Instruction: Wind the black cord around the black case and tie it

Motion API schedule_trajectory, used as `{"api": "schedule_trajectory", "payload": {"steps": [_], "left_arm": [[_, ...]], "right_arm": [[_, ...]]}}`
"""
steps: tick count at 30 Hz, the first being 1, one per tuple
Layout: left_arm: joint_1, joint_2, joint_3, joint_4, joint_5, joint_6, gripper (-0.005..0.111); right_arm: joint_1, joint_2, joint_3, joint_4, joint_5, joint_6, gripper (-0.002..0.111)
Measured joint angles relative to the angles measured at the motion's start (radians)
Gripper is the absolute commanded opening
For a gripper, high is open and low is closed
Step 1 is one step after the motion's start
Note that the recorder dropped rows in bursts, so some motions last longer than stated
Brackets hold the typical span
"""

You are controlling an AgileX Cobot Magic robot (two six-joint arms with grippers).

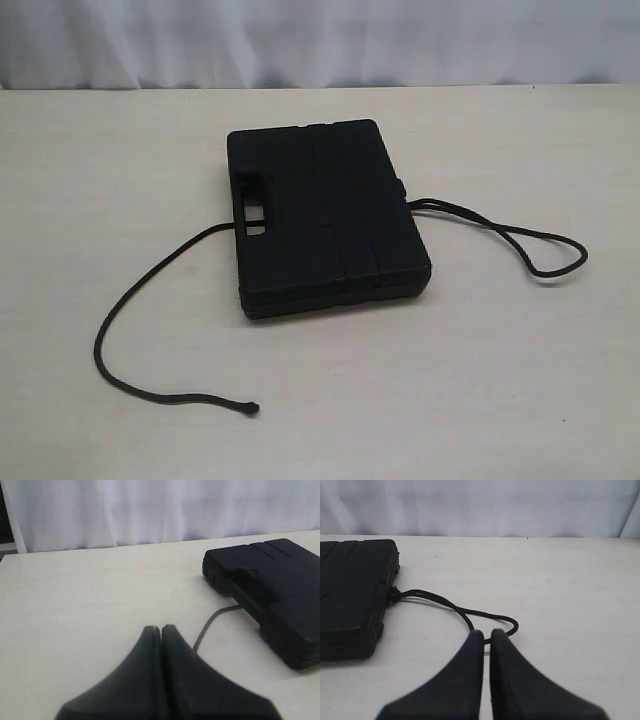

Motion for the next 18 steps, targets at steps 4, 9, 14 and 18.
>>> {"api": "schedule_trajectory", "payload": {"steps": [4, 9, 14, 18], "left_arm": [[0.000, 0.000, 0.000, 0.000, 0.000, 0.000, 0.000], [0.000, 0.000, 0.000, 0.000, -0.035, 0.000, 0.000], [0.000, 0.000, 0.000, -0.025, -0.096, 0.000, 0.000], [0.000, 0.000, 0.000, -0.162, -0.218, -0.002, 0.000]], "right_arm": [[0.000, 0.000, 0.000, -0.004, 0.000, 0.000, 0.004], [0.000, 0.000, 0.000, -0.028, -0.027, 0.000, 0.004], [0.000, 0.000, 0.000, -0.032, -0.062, 0.000, 0.004], [0.000, 0.000, 0.000, -0.026, -0.071, 0.000, 0.004]]}}
